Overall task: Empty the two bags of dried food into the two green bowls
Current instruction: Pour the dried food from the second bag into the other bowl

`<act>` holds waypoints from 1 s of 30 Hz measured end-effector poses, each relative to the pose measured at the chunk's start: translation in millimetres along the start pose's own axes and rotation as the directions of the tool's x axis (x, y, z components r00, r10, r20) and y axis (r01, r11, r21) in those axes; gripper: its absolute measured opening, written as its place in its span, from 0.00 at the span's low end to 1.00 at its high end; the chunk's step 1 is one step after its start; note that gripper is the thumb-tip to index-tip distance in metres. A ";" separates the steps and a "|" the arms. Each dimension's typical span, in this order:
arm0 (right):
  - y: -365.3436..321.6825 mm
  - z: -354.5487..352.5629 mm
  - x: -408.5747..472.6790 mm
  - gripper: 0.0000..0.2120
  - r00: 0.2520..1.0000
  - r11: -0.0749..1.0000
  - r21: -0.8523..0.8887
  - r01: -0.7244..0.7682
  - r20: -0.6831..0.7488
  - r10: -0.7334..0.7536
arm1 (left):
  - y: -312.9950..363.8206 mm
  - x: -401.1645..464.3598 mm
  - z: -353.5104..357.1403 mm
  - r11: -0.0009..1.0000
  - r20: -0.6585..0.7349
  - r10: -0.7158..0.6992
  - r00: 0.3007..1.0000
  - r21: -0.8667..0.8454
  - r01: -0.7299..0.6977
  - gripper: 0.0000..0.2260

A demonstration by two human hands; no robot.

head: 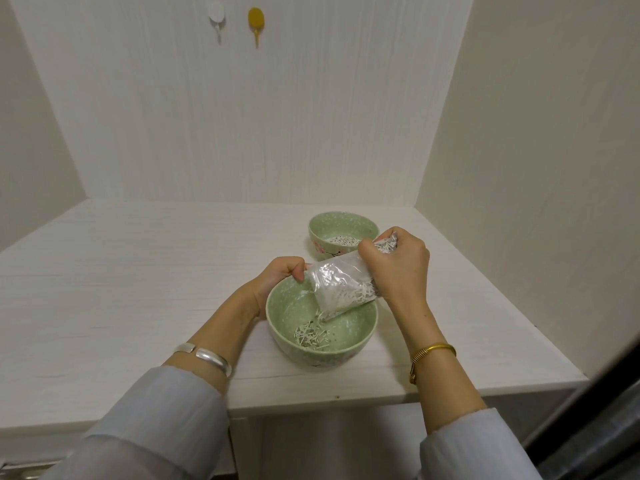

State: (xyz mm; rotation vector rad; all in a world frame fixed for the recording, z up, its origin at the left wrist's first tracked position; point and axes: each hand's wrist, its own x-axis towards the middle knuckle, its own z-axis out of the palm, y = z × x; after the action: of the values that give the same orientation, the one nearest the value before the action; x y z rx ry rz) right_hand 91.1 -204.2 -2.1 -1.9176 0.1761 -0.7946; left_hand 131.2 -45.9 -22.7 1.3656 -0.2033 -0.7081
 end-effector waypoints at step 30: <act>-4.7 -1.5 -1.1 0.14 0.997 0.996 -0.043 0.072 0.026 -0.071 | 1.5 -5.3 5.1 0.997 0.067 0.039 0.997 0.057 -0.043 0.27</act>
State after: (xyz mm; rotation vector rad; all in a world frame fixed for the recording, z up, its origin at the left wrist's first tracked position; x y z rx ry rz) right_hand 88.3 -202.6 1.8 -1.9830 0.1113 -0.8209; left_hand 124.9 -47.0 -18.7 1.3907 -0.3055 -0.7178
